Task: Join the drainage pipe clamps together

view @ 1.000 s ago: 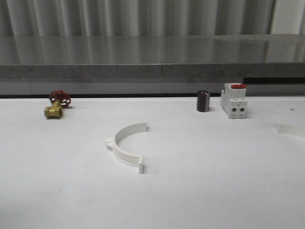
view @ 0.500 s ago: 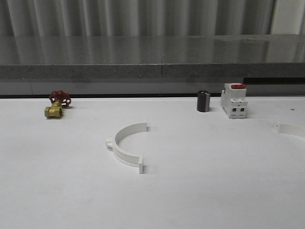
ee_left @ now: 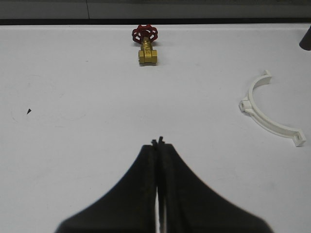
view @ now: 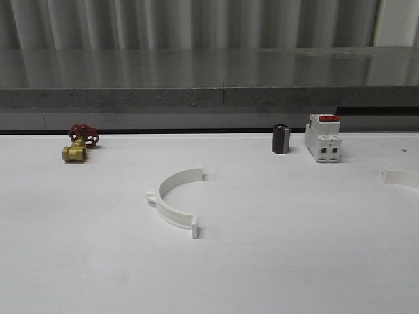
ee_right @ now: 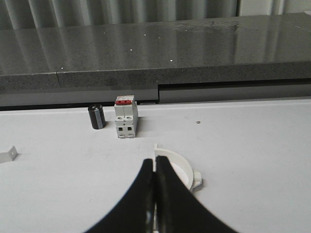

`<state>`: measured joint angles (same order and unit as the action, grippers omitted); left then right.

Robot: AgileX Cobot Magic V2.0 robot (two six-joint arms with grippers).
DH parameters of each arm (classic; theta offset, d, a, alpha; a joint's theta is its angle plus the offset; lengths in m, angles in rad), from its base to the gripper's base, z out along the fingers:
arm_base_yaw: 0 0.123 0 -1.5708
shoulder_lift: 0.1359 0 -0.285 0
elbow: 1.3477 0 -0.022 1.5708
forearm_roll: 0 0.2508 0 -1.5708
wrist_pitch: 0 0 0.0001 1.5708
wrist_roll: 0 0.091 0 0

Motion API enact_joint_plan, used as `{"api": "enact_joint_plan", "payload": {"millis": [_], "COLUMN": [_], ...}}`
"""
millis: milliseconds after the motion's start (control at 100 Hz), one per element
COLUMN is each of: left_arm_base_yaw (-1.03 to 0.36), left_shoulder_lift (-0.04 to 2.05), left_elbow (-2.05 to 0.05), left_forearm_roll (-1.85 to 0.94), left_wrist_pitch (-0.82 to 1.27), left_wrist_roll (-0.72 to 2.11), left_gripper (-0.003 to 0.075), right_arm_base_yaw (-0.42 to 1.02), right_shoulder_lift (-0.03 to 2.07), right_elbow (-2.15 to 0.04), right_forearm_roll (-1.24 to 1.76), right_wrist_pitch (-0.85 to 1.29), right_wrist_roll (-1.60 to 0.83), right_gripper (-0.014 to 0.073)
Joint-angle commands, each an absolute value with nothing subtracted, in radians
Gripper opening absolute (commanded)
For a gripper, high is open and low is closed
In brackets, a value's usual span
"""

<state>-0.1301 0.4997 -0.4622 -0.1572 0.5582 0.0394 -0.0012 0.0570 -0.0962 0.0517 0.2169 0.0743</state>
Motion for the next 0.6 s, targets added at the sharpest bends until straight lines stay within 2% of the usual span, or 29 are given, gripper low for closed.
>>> {"api": "enact_joint_plan", "payload": {"millis": [0,340,590], "left_arm_base_yaw": [-0.127,-0.127,-0.127], "left_shoulder_lift": [0.502,0.502,0.502], "left_elbow": [-0.491,-0.491,-0.491], "left_forearm_roll": [-0.175,-0.175,-0.175], "left_wrist_pitch": [0.497,0.497,0.497], "left_wrist_roll": [0.041,0.041,0.041], "left_gripper": [-0.0020,-0.0020,-0.0020], "right_arm_base_yaw": [-0.001,-0.001,-0.001], "right_shoulder_lift": [0.166,0.668,0.883], "right_elbow": [-0.213,-0.626,-0.727], "right_forearm_roll": [0.063,0.065,0.071], "right_wrist_pitch": [0.210,0.639,0.665], "right_wrist_roll": [0.088,0.088,0.088], "right_gripper": [-0.0067,-0.0067,-0.0058]}}
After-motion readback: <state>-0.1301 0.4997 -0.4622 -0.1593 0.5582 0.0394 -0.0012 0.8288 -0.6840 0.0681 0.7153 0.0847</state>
